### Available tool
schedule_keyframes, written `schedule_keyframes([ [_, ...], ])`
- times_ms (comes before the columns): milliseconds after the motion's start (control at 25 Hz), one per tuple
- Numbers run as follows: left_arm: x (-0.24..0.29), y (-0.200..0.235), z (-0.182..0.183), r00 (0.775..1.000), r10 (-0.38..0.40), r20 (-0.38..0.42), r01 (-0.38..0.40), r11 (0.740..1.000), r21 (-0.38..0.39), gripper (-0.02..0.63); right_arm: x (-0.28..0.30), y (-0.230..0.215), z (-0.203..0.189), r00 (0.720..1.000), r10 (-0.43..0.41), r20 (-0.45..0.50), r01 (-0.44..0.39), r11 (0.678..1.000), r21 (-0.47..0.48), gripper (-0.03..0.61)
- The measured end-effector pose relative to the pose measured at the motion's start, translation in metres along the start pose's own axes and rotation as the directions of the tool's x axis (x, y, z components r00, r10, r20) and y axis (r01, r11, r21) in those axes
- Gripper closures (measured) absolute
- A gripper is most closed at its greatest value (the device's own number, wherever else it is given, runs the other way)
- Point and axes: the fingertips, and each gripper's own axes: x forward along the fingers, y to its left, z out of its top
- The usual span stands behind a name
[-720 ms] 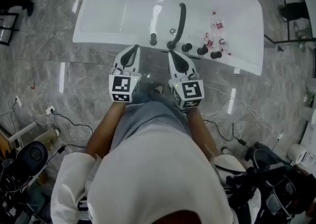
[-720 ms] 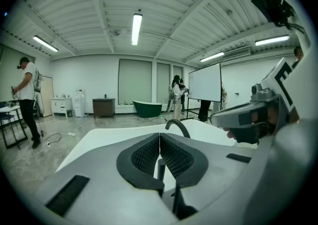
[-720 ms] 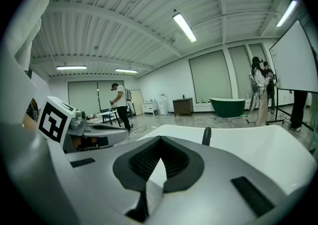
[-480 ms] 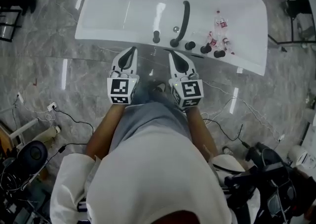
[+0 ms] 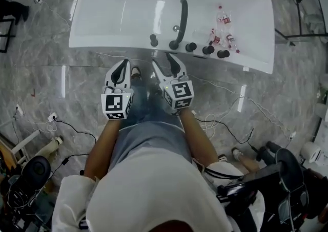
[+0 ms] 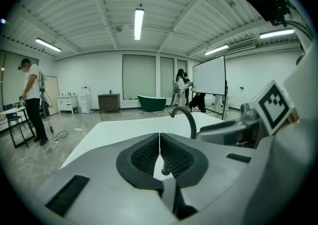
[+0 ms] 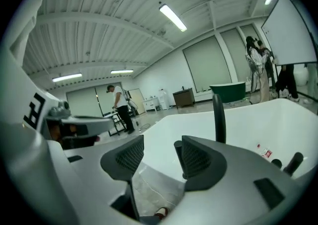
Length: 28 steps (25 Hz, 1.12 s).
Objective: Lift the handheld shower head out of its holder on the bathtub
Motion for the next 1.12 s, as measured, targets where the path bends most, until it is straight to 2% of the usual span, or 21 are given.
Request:
schedule_keyframes([
  [120, 0.009, -0.009, -0.024, 1.000, -0.024, -0.004, 0.024, 1.000, -0.002, 0.595, 0.035, -0.026, -0.053, 0.997, -0.069, -0.044, 0.067, 0.996, -0.063, 0.356],
  [240, 0.012, -0.007, -0.053, 0.999, -0.033, -0.006, 0.033, 0.999, -0.003, 0.595, 0.071, -0.051, -0.107, 0.986, -0.134, -0.094, 0.127, 0.989, -0.077, 0.347],
  [400, 0.016, 0.016, -0.087, 1.000, 0.000, 0.008, 0.001, 1.000, -0.008, 0.595, 0.118, -0.066, -0.162, 0.975, -0.170, -0.141, 0.157, 0.983, -0.095, 0.342],
  [560, 0.047, 0.029, -0.112, 0.999, 0.007, 0.039, -0.006, 1.000, -0.021, 0.595, 0.160, -0.085, -0.202, 0.967, -0.190, -0.167, 0.170, 0.977, -0.128, 0.344],
  [760, 0.080, 0.029, -0.121, 0.996, -0.049, 0.071, 0.051, 0.998, -0.027, 0.595, 0.185, -0.095, -0.229, 0.949, -0.243, -0.200, 0.207, 0.961, -0.185, 0.350],
  [800, 0.086, 0.027, -0.124, 0.995, -0.069, 0.071, 0.070, 0.997, -0.022, 0.595, 0.187, -0.095, -0.232, 0.947, -0.252, -0.200, 0.212, 0.957, -0.200, 0.412],
  [840, 0.091, 0.025, -0.127, 0.994, -0.088, 0.067, 0.090, 0.996, -0.015, 0.595, 0.189, -0.096, -0.235, 0.945, -0.259, -0.199, 0.216, 0.953, -0.214, 0.437],
  [1000, 0.106, 0.025, -0.131, 0.992, -0.115, 0.050, 0.115, 0.993, 0.005, 0.595, 0.187, -0.097, -0.235, 0.945, -0.262, -0.197, 0.223, 0.954, -0.201, 0.439],
  [1120, 0.115, 0.032, -0.127, 0.990, -0.131, 0.060, 0.132, 0.991, -0.003, 0.595, 0.179, -0.090, -0.219, 0.949, -0.258, -0.179, 0.227, 0.957, -0.178, 0.439],
])
